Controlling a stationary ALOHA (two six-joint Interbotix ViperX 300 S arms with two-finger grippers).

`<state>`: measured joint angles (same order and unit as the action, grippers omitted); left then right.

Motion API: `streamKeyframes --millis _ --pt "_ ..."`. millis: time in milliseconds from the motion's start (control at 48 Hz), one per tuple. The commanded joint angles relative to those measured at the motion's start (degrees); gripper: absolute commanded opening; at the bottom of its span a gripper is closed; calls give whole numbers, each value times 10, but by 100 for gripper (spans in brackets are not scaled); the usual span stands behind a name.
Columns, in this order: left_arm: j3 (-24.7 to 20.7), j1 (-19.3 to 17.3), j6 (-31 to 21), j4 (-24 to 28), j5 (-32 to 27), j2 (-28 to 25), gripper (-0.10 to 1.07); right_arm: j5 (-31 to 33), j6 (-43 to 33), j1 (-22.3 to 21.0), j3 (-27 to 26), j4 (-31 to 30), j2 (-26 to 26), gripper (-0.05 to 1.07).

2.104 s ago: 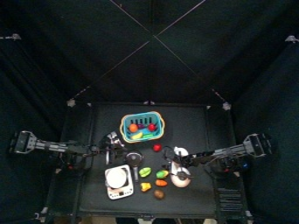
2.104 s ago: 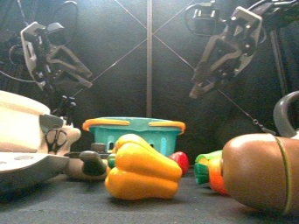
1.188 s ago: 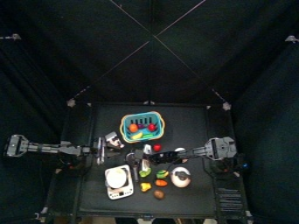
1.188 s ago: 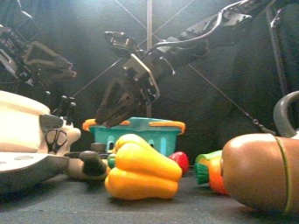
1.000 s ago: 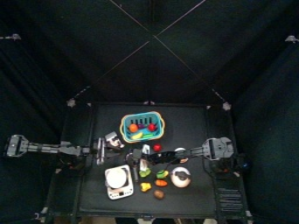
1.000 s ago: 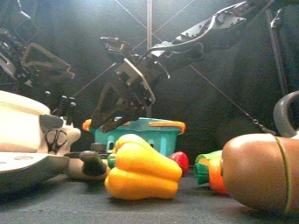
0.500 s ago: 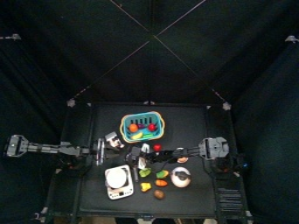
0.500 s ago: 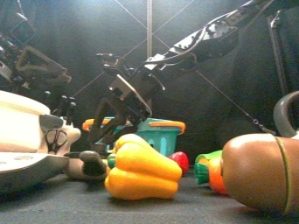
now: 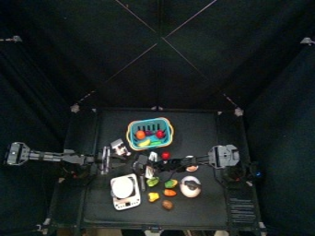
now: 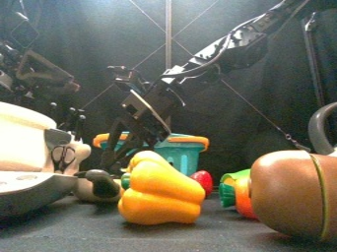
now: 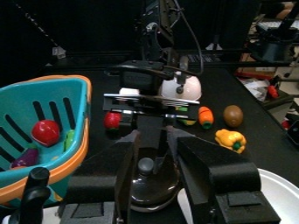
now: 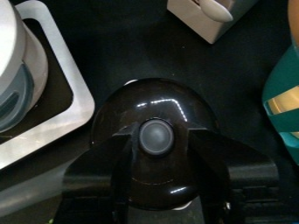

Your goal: Grab pot lid

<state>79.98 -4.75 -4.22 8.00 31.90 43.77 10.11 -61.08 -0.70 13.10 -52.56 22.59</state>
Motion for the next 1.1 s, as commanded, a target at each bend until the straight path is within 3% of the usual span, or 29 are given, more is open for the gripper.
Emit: streamKeyframes --millis 0,1083 --pt "-14 0 0 1 5 0 74 -2 0 -3 -11 5 -12 74" --pt "-11 -3 0 2 0 -1 74 20 1 -3 -13 9 -38 70"
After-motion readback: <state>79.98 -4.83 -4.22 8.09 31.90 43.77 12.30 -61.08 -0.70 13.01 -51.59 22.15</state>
